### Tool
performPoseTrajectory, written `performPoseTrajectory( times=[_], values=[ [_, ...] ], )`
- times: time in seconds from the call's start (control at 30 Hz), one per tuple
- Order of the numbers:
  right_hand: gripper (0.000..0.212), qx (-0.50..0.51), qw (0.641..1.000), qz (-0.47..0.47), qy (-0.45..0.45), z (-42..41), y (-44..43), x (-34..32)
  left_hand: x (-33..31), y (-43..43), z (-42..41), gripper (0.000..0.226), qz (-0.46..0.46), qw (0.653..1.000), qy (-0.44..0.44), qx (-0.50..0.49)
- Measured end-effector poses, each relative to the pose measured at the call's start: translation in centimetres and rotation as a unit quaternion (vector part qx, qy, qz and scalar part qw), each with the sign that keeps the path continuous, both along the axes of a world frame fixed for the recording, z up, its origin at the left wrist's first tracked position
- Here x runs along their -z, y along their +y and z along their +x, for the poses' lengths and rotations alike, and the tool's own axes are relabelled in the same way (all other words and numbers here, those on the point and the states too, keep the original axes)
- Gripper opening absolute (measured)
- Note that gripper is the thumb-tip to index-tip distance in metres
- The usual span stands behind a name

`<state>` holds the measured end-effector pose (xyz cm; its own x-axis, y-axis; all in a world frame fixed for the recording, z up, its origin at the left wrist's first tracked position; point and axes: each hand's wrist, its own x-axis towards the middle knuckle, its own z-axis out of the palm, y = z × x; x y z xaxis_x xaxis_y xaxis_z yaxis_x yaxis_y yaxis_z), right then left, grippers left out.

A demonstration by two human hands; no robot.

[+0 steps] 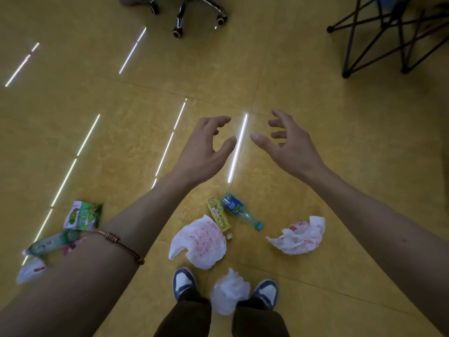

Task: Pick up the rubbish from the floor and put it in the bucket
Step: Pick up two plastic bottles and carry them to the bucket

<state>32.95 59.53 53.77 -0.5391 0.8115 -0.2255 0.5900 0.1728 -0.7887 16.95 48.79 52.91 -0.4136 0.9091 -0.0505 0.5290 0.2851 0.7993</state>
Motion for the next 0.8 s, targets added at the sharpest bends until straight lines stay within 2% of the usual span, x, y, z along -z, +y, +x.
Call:
performPoseTrajectory(
  times=[0.23,0.5,0.8],
  values=[
    [0.082,-0.008,1.000,0.006,-0.006,-1.1,-0.3,14.9,15.1,-0.1,-0.6,0.041,0.013,1.000,0.009,-0.012],
    [0.086,-0.022,0.999,0.002,-0.029,-1.5,-0.4,31.0,30.9,-0.6,-1.9,0.041,0.005,0.999,0.028,0.044],
    [0.094,-0.068,0.995,0.011,-0.071,-1.5,0.4,44.7,45.1,-0.7,-3.4,0.042,-0.052,0.965,0.154,0.205]
  ],
)
